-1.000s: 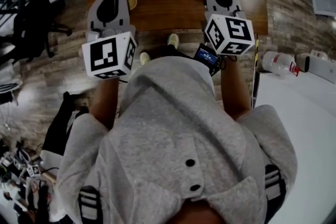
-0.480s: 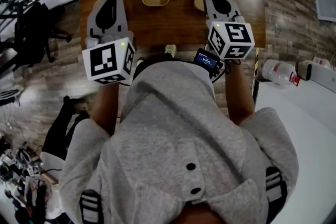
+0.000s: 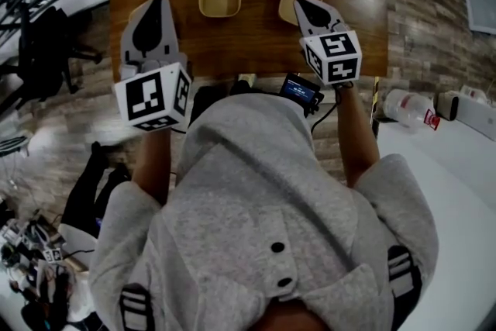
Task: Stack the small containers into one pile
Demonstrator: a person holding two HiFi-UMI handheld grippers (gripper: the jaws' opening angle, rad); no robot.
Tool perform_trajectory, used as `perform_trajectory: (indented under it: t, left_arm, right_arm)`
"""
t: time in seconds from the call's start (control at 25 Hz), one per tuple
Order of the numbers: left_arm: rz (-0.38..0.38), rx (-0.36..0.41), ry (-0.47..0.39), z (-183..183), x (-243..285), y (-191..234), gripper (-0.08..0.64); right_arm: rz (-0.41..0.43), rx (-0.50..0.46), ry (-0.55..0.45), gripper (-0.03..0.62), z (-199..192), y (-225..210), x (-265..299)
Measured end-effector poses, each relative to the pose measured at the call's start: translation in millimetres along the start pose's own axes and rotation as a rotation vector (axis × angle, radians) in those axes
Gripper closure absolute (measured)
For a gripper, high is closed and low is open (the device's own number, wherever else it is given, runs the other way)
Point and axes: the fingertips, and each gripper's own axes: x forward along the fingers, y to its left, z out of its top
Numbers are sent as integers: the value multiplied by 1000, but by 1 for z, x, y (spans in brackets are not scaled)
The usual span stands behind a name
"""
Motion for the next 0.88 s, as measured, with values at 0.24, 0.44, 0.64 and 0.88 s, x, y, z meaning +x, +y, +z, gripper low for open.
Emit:
perform_trajectory:
  t: [0.24, 0.44, 0.64, 0.88]
  left_arm:
    - [1, -6, 17, -3, 12, -13, 549]
    - [-3, 2, 19, -5, 14, -24, 549]
    - [1, 7, 31, -8, 12, -30, 549]
    - [13, 14, 37, -11, 7, -27, 549]
  right_arm:
    - [75, -29, 106, 500, -43, -9, 12]
    - [125, -73, 202, 443, -82, -9, 21]
    - [168, -208, 337, 455, -124, -3, 30]
    - [179, -364, 439, 492, -162, 2, 46]
